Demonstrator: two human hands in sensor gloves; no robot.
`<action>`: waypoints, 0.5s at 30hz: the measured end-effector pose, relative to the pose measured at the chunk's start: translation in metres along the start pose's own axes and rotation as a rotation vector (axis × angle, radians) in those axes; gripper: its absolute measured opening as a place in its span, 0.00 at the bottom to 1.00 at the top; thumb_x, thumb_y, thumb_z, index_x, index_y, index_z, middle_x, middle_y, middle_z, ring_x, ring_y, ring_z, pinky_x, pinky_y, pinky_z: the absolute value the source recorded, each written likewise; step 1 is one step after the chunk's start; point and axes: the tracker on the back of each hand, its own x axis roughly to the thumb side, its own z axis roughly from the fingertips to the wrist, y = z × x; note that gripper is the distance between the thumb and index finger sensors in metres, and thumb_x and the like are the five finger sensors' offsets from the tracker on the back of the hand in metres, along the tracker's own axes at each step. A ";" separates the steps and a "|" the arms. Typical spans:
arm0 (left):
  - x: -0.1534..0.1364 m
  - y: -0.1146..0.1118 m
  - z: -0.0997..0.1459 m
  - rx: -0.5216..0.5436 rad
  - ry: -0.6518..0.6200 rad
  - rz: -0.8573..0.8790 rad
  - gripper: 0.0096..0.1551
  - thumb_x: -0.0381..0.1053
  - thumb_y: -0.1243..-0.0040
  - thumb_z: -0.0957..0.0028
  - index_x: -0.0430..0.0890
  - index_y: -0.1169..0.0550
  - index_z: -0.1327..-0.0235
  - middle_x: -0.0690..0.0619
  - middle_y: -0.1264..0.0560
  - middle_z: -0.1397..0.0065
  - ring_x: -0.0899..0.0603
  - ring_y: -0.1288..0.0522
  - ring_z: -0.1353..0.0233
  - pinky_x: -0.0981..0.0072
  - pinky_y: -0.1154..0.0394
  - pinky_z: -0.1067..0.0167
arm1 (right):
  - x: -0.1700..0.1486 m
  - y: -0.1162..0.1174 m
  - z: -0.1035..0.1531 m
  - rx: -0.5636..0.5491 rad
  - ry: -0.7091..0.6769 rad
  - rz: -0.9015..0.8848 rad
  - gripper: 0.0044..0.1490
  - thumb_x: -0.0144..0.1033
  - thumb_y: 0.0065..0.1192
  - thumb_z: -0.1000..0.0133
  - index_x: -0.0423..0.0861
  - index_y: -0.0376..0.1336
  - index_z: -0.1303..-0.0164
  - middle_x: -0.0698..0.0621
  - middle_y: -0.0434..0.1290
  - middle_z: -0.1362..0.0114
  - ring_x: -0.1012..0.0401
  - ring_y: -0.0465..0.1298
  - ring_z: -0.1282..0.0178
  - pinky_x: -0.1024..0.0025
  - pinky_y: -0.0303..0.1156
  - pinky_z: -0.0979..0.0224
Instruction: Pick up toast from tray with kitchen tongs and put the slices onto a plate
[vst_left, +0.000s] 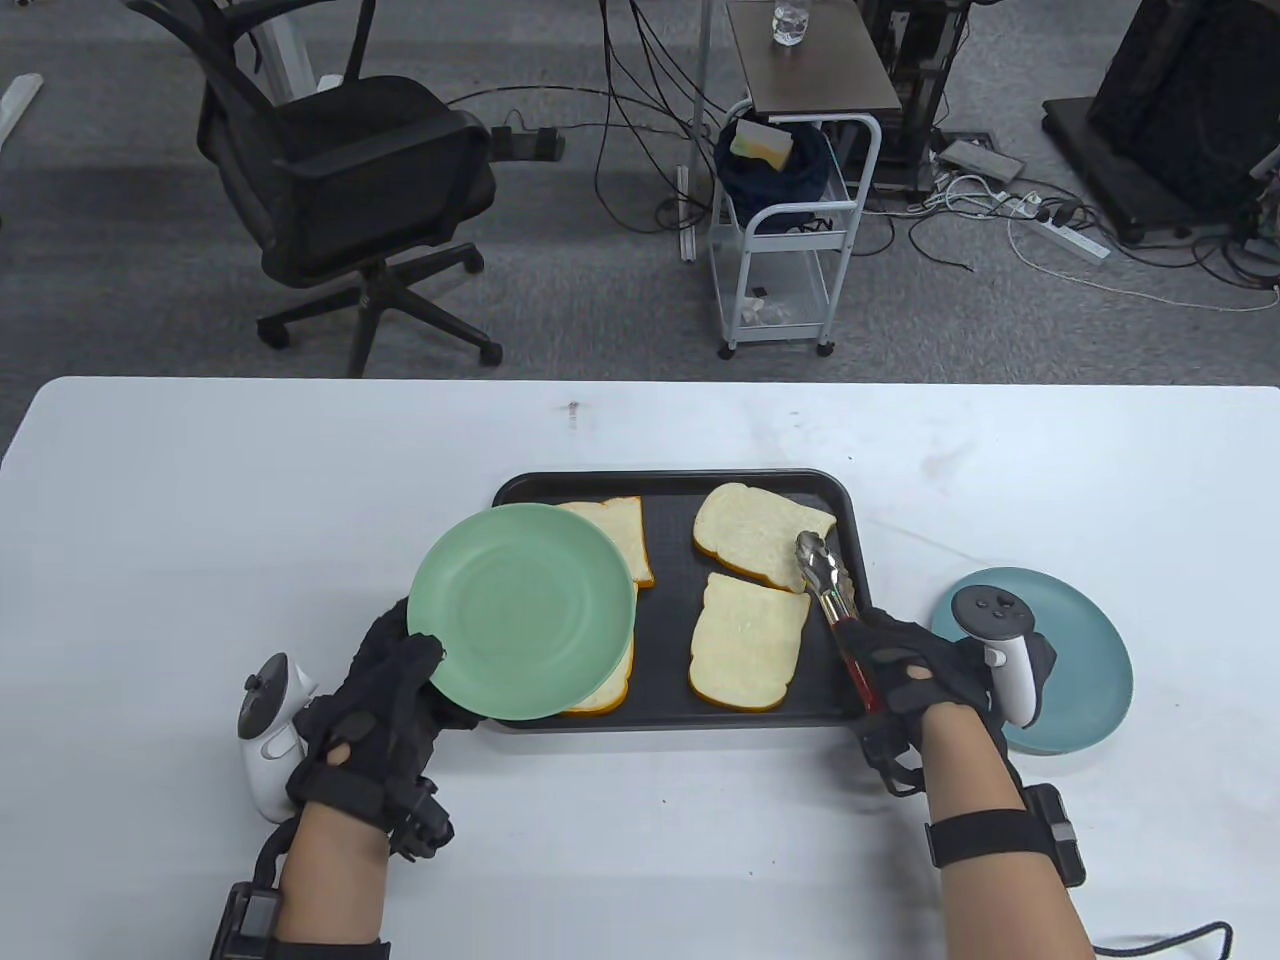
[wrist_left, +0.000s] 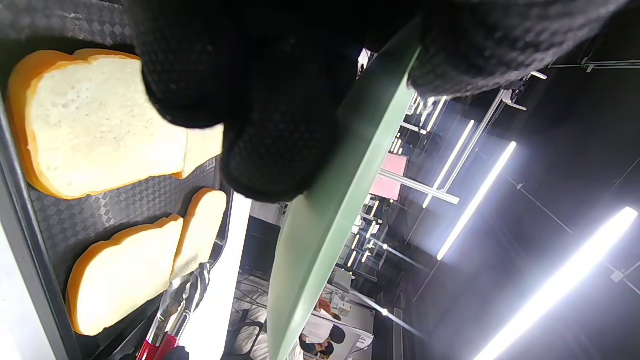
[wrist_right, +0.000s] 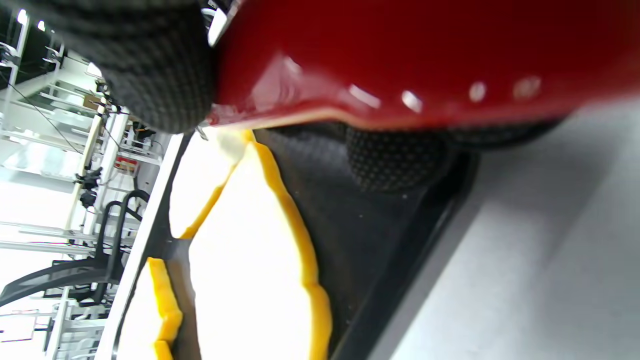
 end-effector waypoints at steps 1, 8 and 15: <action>-0.001 -0.001 0.000 -0.003 0.003 -0.001 0.39 0.62 0.38 0.46 0.60 0.45 0.27 0.49 0.25 0.29 0.45 0.10 0.52 0.54 0.17 0.47 | 0.000 0.002 -0.001 -0.003 0.010 0.006 0.47 0.57 0.68 0.47 0.49 0.57 0.20 0.34 0.75 0.40 0.47 0.85 0.57 0.54 0.83 0.57; -0.010 0.000 -0.002 -0.012 0.025 0.020 0.39 0.62 0.38 0.45 0.61 0.45 0.27 0.51 0.26 0.28 0.45 0.11 0.51 0.54 0.18 0.46 | 0.001 0.000 0.006 -0.117 -0.076 -0.021 0.45 0.53 0.74 0.50 0.49 0.60 0.23 0.36 0.78 0.41 0.48 0.86 0.60 0.54 0.83 0.59; -0.017 0.004 -0.004 0.004 0.044 0.022 0.38 0.62 0.39 0.45 0.61 0.45 0.27 0.51 0.26 0.28 0.45 0.11 0.50 0.54 0.18 0.45 | 0.019 -0.007 0.035 -0.237 -0.279 -0.071 0.43 0.51 0.75 0.50 0.51 0.62 0.26 0.38 0.80 0.43 0.49 0.87 0.63 0.54 0.84 0.61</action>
